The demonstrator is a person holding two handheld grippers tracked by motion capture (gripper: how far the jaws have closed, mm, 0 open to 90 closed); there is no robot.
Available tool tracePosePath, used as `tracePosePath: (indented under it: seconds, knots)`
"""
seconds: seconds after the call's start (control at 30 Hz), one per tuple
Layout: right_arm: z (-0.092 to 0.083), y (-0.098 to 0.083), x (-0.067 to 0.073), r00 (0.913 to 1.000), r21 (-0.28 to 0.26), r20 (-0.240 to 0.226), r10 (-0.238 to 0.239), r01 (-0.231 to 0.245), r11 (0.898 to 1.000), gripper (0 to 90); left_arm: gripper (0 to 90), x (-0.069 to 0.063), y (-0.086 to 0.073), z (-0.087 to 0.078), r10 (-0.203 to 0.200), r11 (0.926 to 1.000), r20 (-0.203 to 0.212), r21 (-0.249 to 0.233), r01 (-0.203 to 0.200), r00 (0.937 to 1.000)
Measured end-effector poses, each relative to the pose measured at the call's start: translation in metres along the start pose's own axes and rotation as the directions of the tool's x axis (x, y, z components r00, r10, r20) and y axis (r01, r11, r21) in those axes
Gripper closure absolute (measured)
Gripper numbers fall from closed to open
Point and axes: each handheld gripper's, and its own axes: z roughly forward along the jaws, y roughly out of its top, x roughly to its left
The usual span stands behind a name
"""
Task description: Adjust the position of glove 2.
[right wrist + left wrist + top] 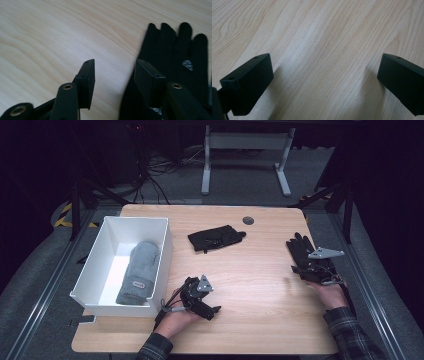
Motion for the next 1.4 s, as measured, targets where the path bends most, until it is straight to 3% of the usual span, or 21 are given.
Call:
tracePosePath:
  seconds: [0.23, 0.47, 0.7, 1.03, 1.4]
  knots:
    - [0.016, 0.0, -0.02, 0.9985, 0.03, 0.049, 0.027, -0.028, 0.999, 60.4, 0.8, 0.0, 0.0, 0.0, 0.0, 1.0, 0.0, 0.0, 0.0, 1.0]
    - [0.024, -0.001, -0.019, 0.9988, 0.057, 0.049, -0.001, -0.002, 0.998, 64.4, 0.8, 0.0, 0.0, 0.0, 0.0, 1.0, 0.0, 0.0, 0.0, 1.0]
    - [0.027, -0.004, -0.018, 0.9988, 0.089, 0.048, -0.014, 0.009, 0.996, 84.4, 0.7, 0.0, 0.0, 0.0, 0.0, 1.0, 0.0, 0.0, 0.0, 1.0]
    - [0.011, 0.003, -0.017, 0.998, 0.029, 0.063, -0.005, 0.003, 1.0, 89.1, 0.7, 0.0, 0.0, 0.0, 0.0, 1.0, 0.0, 0.0, 0.0, 1.0]
    - [-0.018, 0.021, 0.005, 0.9992, -0.066, 0.012, -0.038, 0.038, 0.997, 89.5, 0.7, 0.0, 0.0, 0.0, 0.0, 1.0, 0.001, -0.001, 0.0, 1.0]
